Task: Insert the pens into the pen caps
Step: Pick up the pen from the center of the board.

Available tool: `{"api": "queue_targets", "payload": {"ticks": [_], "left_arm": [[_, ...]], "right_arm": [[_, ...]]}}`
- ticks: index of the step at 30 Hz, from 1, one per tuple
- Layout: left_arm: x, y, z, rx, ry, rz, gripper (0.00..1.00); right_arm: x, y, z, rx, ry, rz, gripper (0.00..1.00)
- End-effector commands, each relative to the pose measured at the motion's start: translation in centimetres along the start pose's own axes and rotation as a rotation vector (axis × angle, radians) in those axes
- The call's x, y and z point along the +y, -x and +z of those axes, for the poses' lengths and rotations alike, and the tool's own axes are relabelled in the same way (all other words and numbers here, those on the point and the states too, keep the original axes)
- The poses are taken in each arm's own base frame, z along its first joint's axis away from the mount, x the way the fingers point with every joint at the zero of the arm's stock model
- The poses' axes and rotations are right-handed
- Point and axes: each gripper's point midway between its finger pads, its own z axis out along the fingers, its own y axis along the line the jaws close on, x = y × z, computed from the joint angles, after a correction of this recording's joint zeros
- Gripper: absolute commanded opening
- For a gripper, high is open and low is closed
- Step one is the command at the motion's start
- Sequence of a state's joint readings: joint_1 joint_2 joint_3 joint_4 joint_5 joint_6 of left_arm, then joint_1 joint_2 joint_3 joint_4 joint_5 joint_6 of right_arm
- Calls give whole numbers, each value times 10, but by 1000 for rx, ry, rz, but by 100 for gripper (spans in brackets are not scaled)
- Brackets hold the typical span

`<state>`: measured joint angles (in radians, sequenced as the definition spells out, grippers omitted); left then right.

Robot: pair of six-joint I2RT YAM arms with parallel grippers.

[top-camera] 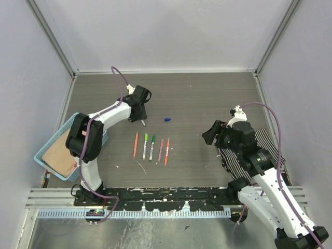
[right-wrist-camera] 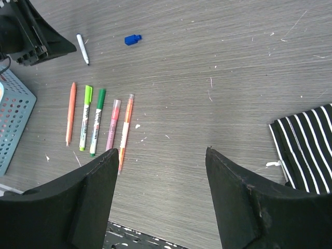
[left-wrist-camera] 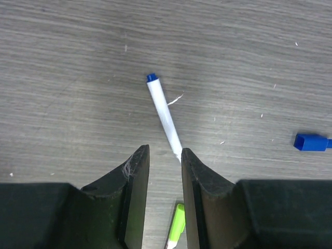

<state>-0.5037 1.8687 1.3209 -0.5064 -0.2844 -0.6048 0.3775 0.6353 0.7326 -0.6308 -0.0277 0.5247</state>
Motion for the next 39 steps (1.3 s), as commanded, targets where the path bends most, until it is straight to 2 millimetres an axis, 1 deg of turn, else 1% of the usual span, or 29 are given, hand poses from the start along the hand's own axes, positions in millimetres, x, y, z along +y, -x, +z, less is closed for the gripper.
{"api": "queue_targets", "payload": {"ticks": [1, 3, 5, 10, 27, 35, 39], "left_arm": [[-20, 15, 9, -19, -63, -41, 37], [-20, 13, 15, -5, -53, -43, 36], [-17, 11, 19, 4, -31, -52, 36], [-10, 8, 20, -8, -10, -86, 36], [0, -10, 40, 33, 53, -72, 35], [1, -16, 47, 46, 58, -76, 29], [2, -17, 48, 48, 59, -74, 18]], "right_arm": [[1, 0, 3, -1, 11, -8, 73], [2, 0, 4, 4, 13, -8, 73], [3, 0, 4, 6, 16, -11, 73], [1, -1, 4, 6, 14, -13, 73], [0, -7, 9, 31, 10, -12, 73], [0, -7, 11, 36, 7, -11, 73], [0, -7, 12, 37, 8, -8, 73]]}}
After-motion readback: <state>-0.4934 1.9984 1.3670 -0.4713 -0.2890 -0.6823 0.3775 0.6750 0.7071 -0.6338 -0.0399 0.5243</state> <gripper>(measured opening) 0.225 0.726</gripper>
